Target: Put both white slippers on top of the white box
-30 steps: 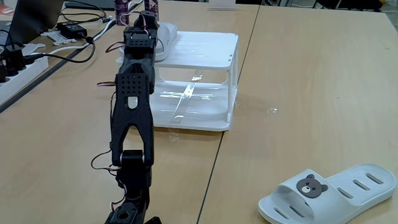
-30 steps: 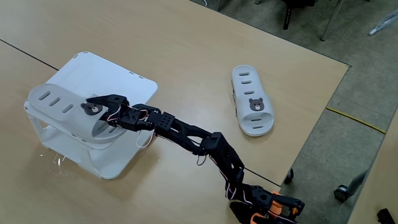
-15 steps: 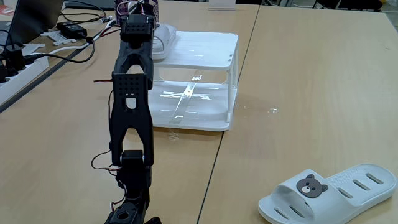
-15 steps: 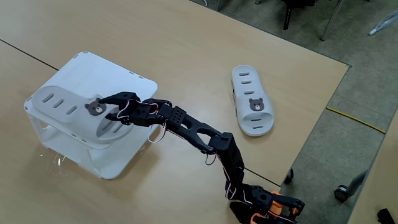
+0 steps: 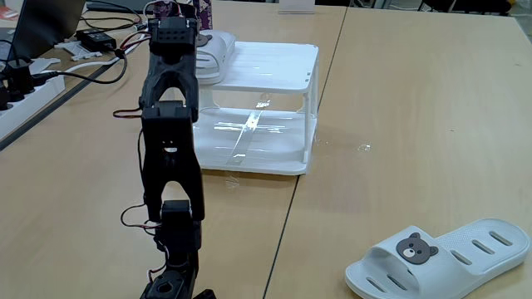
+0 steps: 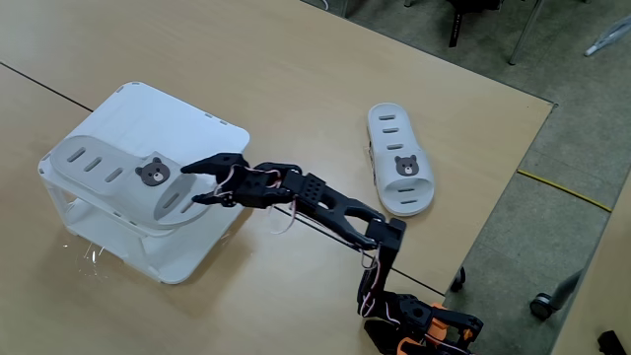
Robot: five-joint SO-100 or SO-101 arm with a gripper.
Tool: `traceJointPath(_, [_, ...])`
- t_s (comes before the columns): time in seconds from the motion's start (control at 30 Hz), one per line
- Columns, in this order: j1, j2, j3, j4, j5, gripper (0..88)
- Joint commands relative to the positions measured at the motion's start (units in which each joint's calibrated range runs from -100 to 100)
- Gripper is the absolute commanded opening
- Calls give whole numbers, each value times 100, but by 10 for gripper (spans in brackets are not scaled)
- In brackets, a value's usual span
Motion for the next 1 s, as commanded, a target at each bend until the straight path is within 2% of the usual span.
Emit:
traceJointPath(0.0, [-44,-1255,496,21,42,259])
traceJointPath(0.2, [-19,-2702,1849,21,42,259])
traceJointPath(0.33, [14,-2938,1967,-65,42,253])
traceJointPath(0.37, [5,-2963,1958,-74,42,211])
traceJointPath(0.43, [14,-2997,1958,-229,42,39])
traceJointPath(0.47, [30,-2997,1967,-566,42,10])
traceJointPath(0.57, [38,-2972,2210,-2274,42,7])
traceJointPath(0.63, [55,-3047,2751,-3844,42,7])
traceJointPath(0.73, [178,-3468,3987,-6882,42,7])
traceJointPath(0.8, [178,-3897,4727,-8167,42,7])
traceJointPath(0.87, [178,-4478,5584,-8866,42,7])
traceJointPath(0.97, [417,-5715,7388,-9064,42,7])
